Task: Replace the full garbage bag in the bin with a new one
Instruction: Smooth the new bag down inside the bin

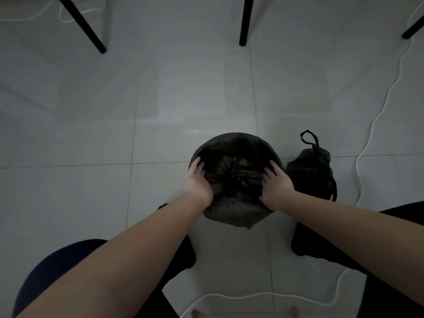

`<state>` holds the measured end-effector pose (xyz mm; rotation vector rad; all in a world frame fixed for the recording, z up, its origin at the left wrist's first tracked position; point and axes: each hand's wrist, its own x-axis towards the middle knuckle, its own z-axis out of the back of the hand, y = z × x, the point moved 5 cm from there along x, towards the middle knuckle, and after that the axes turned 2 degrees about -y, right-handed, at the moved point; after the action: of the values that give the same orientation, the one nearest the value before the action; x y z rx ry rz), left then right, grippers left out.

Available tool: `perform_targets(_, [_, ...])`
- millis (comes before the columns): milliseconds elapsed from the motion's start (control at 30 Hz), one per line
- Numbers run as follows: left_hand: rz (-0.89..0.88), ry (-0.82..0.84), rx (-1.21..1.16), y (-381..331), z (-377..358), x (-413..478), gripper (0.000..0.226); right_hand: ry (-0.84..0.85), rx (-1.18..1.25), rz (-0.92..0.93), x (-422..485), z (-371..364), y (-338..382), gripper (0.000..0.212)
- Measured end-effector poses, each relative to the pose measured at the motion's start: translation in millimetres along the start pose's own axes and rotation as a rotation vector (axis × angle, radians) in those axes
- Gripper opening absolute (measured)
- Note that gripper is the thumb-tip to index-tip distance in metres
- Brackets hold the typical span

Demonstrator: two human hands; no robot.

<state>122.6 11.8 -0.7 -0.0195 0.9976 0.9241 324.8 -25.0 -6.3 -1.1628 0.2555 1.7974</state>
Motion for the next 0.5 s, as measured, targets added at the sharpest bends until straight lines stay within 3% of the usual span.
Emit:
perform_targets(100, [-0.024,0.077,0.13,0,4,3,0.071,0.121,0.049,0.008,0,0,7,0.072])
perform_targets(167, [-0.045,0.075,0.079,-6,10,6,0.068,0.123,0.171,0.055,-4,14,13,0.061])
perform_targets(300, [-0.154,-0.137,-0.225,-15,22,5,0.058,-0.179,0.391,0.163,-5,42,11,0.03])
perform_targets(400, [-0.226,-0.289,-0.402,-23,25,4,0.06,-0.376,0.284,0.17,4,34,9,0.042])
perform_targets(500, [-0.227,-0.266,-0.347,-29,21,10,0.061,-0.208,0.138,0.083,14,6,8,0.063])
